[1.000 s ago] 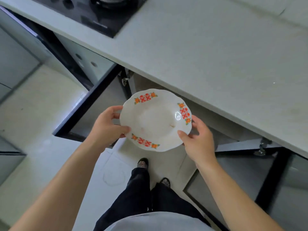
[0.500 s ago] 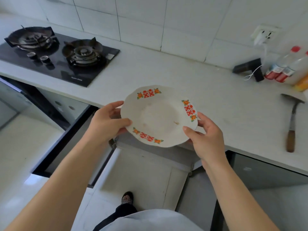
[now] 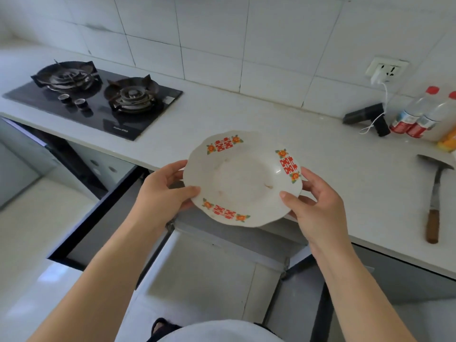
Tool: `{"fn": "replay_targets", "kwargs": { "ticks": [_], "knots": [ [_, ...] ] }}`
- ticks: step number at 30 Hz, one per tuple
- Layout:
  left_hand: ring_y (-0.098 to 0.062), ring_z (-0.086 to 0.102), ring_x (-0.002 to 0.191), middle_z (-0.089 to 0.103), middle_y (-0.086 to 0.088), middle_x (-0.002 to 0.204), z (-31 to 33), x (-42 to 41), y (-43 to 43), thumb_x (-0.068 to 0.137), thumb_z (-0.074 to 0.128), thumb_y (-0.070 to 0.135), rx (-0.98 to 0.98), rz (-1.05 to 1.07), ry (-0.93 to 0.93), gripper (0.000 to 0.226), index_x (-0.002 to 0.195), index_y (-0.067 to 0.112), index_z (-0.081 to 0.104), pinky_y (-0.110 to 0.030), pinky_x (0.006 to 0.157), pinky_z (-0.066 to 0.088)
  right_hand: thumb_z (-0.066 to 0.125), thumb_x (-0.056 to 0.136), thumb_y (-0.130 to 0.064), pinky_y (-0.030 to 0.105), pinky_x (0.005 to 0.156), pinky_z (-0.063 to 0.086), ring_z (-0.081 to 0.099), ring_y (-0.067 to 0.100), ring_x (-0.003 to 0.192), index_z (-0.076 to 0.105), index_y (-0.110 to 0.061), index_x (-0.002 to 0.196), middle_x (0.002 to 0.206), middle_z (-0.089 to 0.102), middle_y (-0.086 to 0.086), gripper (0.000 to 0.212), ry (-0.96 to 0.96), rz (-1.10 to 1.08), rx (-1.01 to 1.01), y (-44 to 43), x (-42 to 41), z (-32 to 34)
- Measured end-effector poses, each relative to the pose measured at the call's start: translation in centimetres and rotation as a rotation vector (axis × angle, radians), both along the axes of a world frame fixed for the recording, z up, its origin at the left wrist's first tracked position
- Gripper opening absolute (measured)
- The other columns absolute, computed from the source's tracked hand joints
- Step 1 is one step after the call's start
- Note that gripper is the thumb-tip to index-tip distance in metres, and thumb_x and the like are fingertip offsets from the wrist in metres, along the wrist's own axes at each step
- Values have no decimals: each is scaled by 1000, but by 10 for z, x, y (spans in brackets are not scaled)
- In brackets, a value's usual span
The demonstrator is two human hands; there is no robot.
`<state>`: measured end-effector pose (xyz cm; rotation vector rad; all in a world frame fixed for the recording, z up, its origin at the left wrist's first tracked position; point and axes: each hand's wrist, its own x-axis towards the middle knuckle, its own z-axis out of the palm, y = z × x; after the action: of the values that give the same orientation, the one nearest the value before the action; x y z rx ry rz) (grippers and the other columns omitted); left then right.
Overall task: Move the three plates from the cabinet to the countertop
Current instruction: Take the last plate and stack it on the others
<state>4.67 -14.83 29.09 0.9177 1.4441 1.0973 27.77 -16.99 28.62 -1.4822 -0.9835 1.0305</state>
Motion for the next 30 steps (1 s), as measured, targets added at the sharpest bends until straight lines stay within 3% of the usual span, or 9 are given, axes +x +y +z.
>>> {"fn": "replay_targets", "kwargs": {
  "ticks": [8, 12, 16, 21, 24, 27, 30],
  "knots": [
    [-12, 71, 85, 68, 7, 107, 7, -79, -44, 78, 67, -2, 31, 278, 18, 47, 117, 22, 61, -30, 66, 60, 69, 79, -5, 21, 67, 56, 68, -1, 78, 53, -44, 109, 100, 65, -14, 52, -3, 296, 22, 21, -81, -4],
    [-16, 70, 89, 70, 3, 108, 8, -128, -77, 78, 66, -4, 52, 486, -67, 42, 107, 26, 63, -26, 61, 59, 69, 79, -5, 25, 75, 57, 68, 2, 84, 54, -48, 100, 100, 66, -14, 51, -3, 447, 19, 21, -142, -5],
    [-11, 72, 78, 69, 1, 109, 13, -190, -117, 79, 63, -8, 72, 643, -131, 42, 106, 24, 64, -19, 55, 55, 71, 77, -6, 27, 75, 57, 68, 0, 86, 58, -49, 90, 86, 69, -26, 47, 9, 599, 24, 11, -218, -1],
    [-17, 69, 89, 70, 2, 107, 15, -273, -183, 77, 65, -6, 86, 808, -123, 47, 117, 19, 61, -19, 57, 56, 71, 77, -7, 35, 83, 57, 68, 8, 94, 59, -34, 116, 101, 70, -9, 49, 38, 772, -7, -21, -322, 0],
    [-21, 69, 93, 69, 0, 110, 12, -322, -230, 77, 66, -6, 90, 925, -108, 47, 117, 20, 60, -21, 60, 57, 70, 78, -6, 32, 82, 56, 68, 8, 92, 55, -31, 122, 103, 68, -8, 53, 59, 891, -2, -47, -388, -2],
    [-20, 70, 91, 68, 0, 111, 10, -371, -283, 78, 66, -5, 115, 1058, -95, 44, 112, 22, 61, -24, 63, 58, 70, 78, -7, 22, 71, 56, 67, 8, 90, 53, -29, 123, 103, 65, -11, 53, 88, 1012, -7, -81, -458, -5],
    [-15, 72, 84, 67, 0, 113, 9, -410, -331, 79, 65, -4, 154, 1175, -81, 43, 115, 20, 61, -20, 61, 56, 70, 79, -6, 22, 69, 55, 68, 9, 87, 51, -26, 128, 109, 63, -5, 57, 104, 1122, -22, -114, -518, -10]
  ]
}}
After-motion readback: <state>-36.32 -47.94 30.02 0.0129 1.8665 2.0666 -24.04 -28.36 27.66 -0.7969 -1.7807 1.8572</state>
